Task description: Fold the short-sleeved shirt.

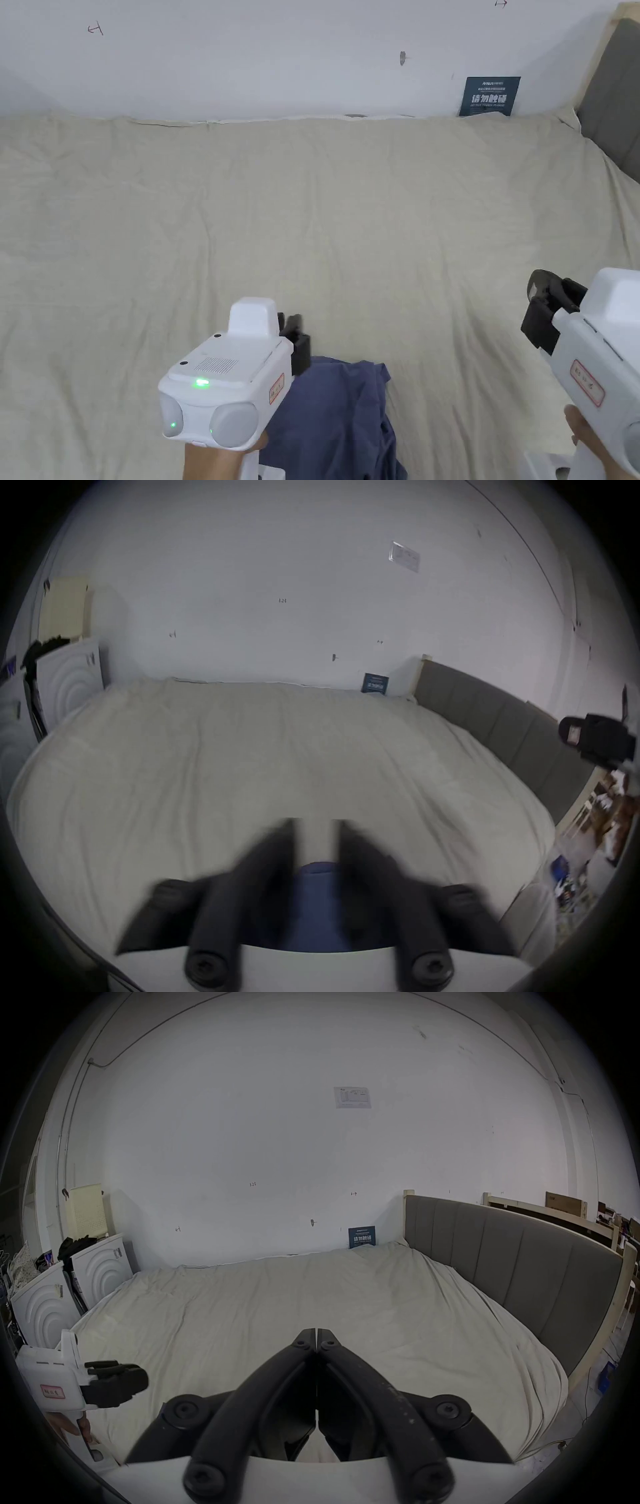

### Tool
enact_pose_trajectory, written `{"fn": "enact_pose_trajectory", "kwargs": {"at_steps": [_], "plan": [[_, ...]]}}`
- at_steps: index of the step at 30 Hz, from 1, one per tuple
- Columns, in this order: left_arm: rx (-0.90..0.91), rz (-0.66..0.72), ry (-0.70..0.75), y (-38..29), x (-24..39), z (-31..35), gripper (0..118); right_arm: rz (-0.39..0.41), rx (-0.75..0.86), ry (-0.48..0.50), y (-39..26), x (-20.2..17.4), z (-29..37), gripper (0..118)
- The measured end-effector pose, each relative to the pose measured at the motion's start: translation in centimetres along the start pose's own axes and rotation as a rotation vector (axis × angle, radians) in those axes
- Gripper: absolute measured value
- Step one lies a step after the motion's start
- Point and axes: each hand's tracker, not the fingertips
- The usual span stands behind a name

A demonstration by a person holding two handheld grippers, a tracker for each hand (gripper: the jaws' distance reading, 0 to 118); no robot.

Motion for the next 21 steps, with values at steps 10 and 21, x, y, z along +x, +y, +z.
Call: {"fn": "enact_pose_trajectory", "kwargs": {"at_steps": [10, 21], "plan": [[-0.201, -0.058, -0.081, -6.3, 4.6, -2.8, 0, 0.006, -0.015, 0.009, -0.3, 0.2, -0.1, 2], [-0.284, -0.128, -0.058, -10.6, 10.9, -7.1, 0, 0.014, -0.031, -0.020, -0.6, 1.7, 0.3, 2]]}}
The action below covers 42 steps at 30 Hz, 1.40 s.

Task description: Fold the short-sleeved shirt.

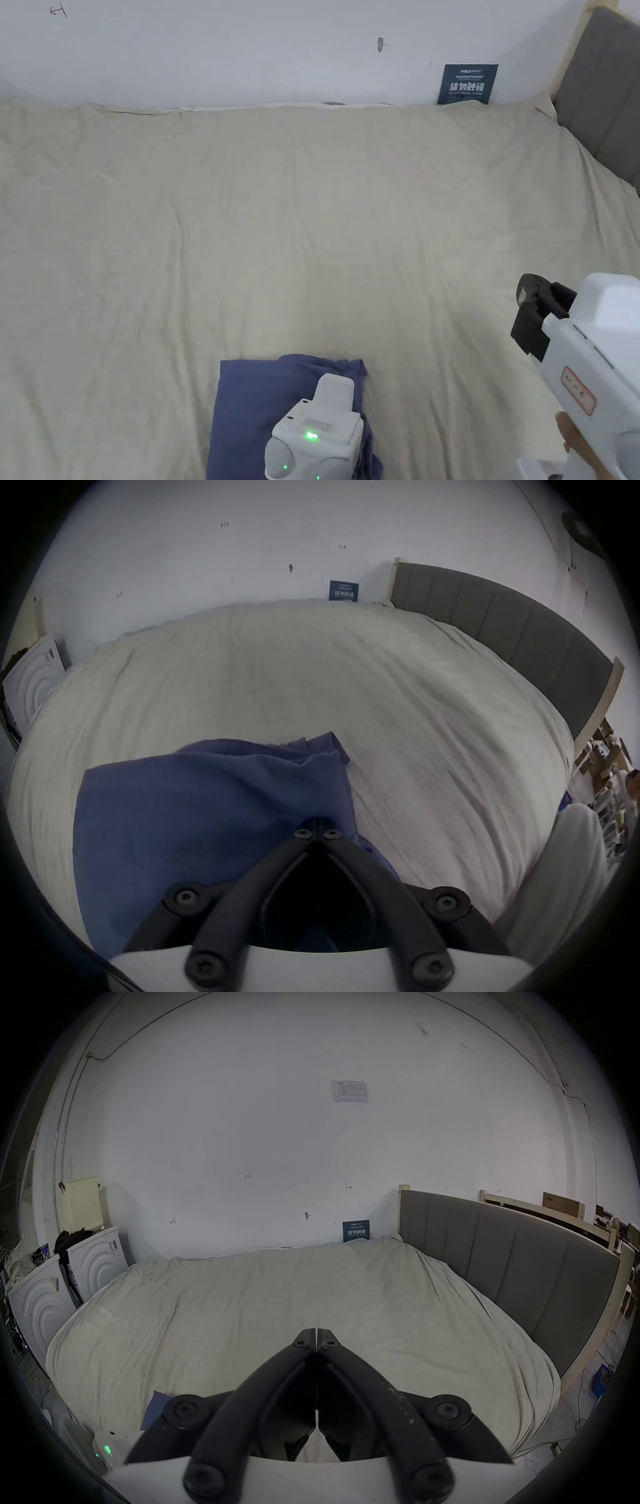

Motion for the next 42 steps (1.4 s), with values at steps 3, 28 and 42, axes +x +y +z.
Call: {"fn": "enact_pose_trajectory", "kwargs": {"at_steps": [3, 28, 42], "plan": [[-0.028, -0.026, 0.008, 0.6, 0.0, -0.1, 0, -0.004, 0.000, -0.002, 0.0, 0.1, 0.0, 2], [0.611, -0.018, 0.355, 11.0, -18.2, 19.7, 0, 0.094, 0.164, 0.062, 2.9, -7.7, 0.9, 2], [0.676, 0.082, 0.427, 9.1, -23.3, 23.0, 0, 0.128, 0.182, 0.091, 2.5, -10.4, 0.7, 2]]}}
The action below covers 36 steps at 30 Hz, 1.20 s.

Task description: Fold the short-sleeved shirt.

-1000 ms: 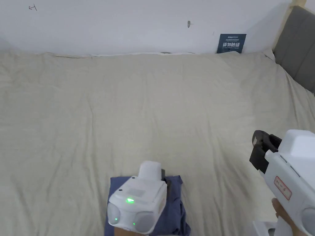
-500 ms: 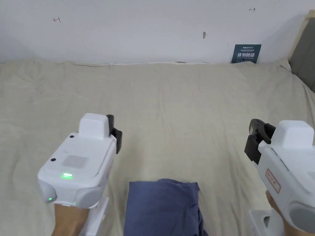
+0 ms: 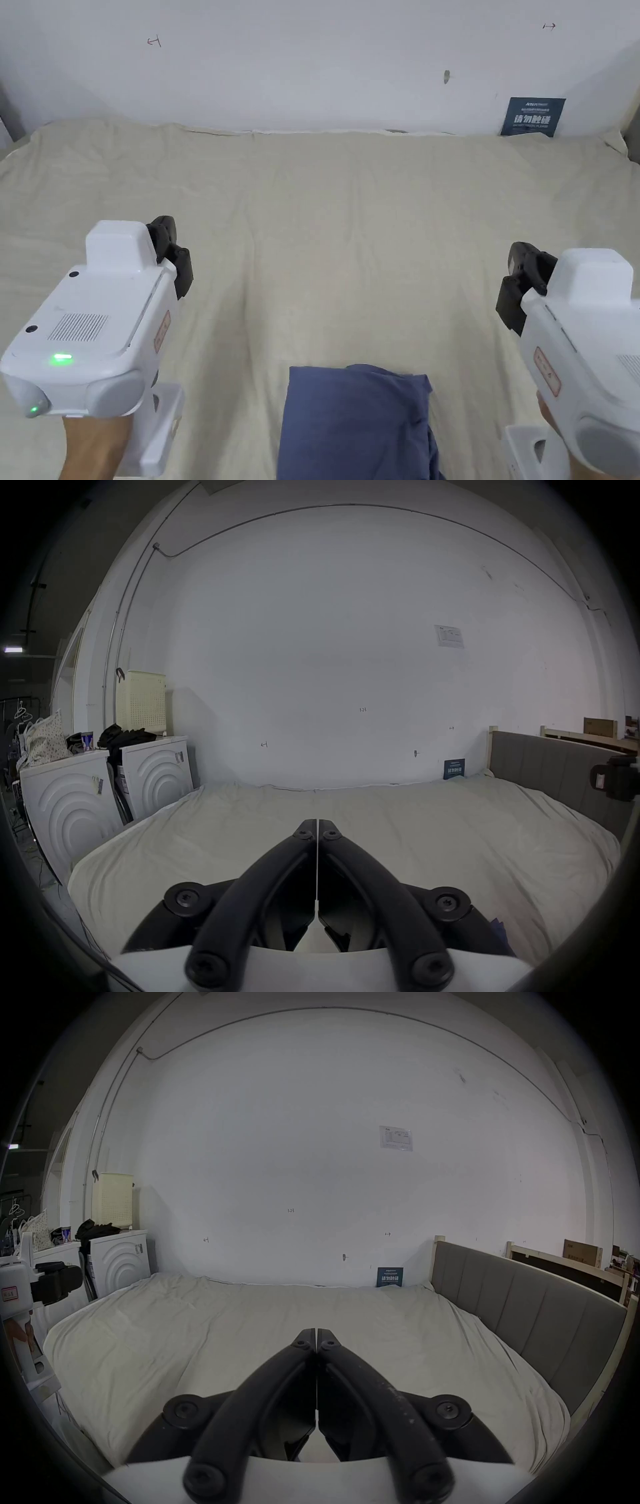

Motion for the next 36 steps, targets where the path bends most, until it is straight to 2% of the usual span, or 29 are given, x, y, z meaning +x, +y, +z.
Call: {"fn": "enact_pose_trajectory", "kwargs": {"at_steps": [7, 16, 18, 20, 24, 25, 26, 27, 28, 29, 31, 32, 36], "plan": [[-0.016, 0.023, -0.009, -0.5, -0.2, -0.1, 0, 0.005, -0.085, 0.060, -2.0, -1.9, -0.8, 2], [-0.047, 0.033, -0.026, -1.6, -0.1, -0.6, 0, 0.032, -0.345, 0.114, -13.4, -6.4, -4.1, 2], [-0.063, 0.033, -0.038, -2.1, -0.1, -0.6, 0, 0.020, -0.405, 0.108, -16.1, -7.0, -5.1, 2], [-0.087, 0.042, -0.054, -2.7, 0.0, -0.7, 0, 0.048, -0.448, 0.094, -18.3, -7.7, -5.9, 2], [-0.149, 0.050, -0.083, -4.2, 0.6, -0.9, 0, -0.003, -0.581, 0.077, -22.3, -7.9, -7.4, 2], [-0.169, 0.054, -0.094, -4.6, 0.8, -0.9, 0, 0.010, -0.607, 0.065, -23.3, -7.9, -7.7, 2], [-0.194, 0.067, -0.107, -5.0, 1.0, -1.0, 0, 0.011, -0.590, 0.068, -24.3, -7.9, -7.8, 2], [-0.231, 0.090, -0.126, -5.6, 1.1, -1.2, 1, 0.001, -0.501, 0.069, -24.8, -7.8, -7.3, 2], [-0.270, 0.116, -0.151, -6.1, 1.3, -1.3, 2, 0.031, -0.463, 0.066, -24.9, -7.9, -7.0, 2], [-0.304, 0.144, -0.162, -6.7, 1.4, -1.6, 2, 0.036, -0.489, 0.071, -24.9, -8.1, -7.1, 2], [-0.400, 0.213, -0.208, -8.0, 1.6, -2.2, 14, 0.027, -0.476, 0.071, -25.0, -7.9, -6.7, 2], [-0.458, 0.251, -0.231, -8.9, 1.7, -2.7, 23, 0.016, -0.473, 0.073, -25.1, -7.7, -6.8, 2], [-0.713, 0.407, -0.304, -12.8, 2.6, -5.0, 115, 0.033, -0.463, 0.082, -25.1, -7.7, -6.6, 2]]}}
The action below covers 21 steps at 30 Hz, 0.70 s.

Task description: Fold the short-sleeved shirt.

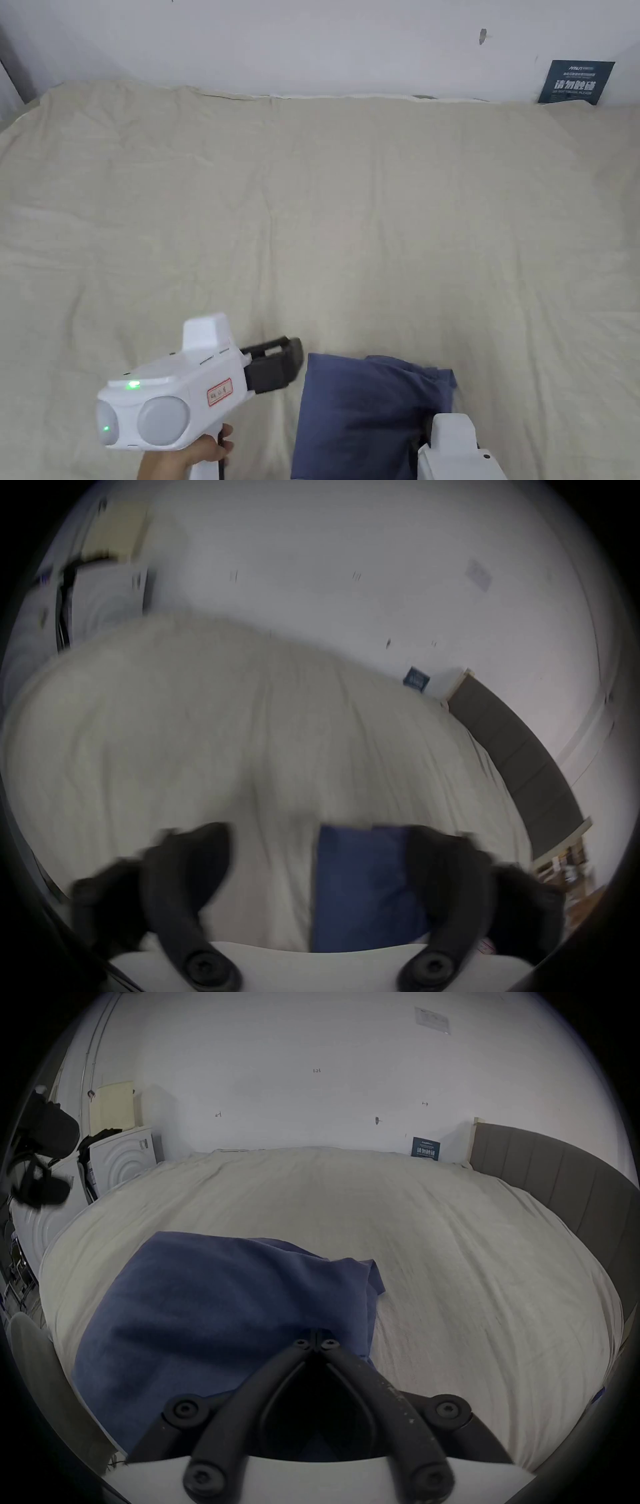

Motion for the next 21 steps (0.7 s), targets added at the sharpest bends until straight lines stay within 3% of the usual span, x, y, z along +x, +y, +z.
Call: {"fn": "enact_pose_trajectory", "kwargs": {"at_steps": [4, 8, 9, 12, 14, 15, 16, 19, 21], "plan": [[-0.132, 0.097, -0.068, -1.1, -0.4, -3.1, 118, 0.015, 0.003, 0.007, -0.1, 0.1, 0.1, 2], [-0.250, 0.106, -0.098, -2.0, -0.9, -6.5, 115, 0.020, 0.003, 0.015, -0.1, 0.3, 0.1, 2], [-0.275, 0.100, -0.119, -2.2, -1.0, -7.4, 107, 0.025, 0.003, 0.018, -0.1, 0.3, 0.1, 2], [-0.371, 0.054, -0.114, -2.9, -1.1, -9.1, 68, 0.035, 0.004, 0.023, -0.1, 0.4, 0.1, 2], [-0.325, -0.015, -0.071, -3.5, -0.5, -8.8, 58, 0.032, 0.002, 0.028, -0.1, 0.5, 0.1, 2], [-0.311, -0.043, -0.081, -3.6, -0.2, -8.5, 34, 0.030, 0.001, 0.030, 0.0, 0.6, 0.1, 2], [-0.312, -0.043, -0.090, -3.8, 0.6, -7.7, 34, 0.025, 0.000, 0.032, 0.0, 0.6, 0.1, 2], [-0.315, -0.013, -0.115, -3.9, 1.7, -7.3, 19, 0.014, -0.011, 0.042, 0.5, 1.0, 0.2, 2], [-0.298, -0.084, -0.092, -3.8, 2.4, -6.9, 15, 0.011, -0.044, 0.050, 1.3, 1.2, 0.3, 2]]}}
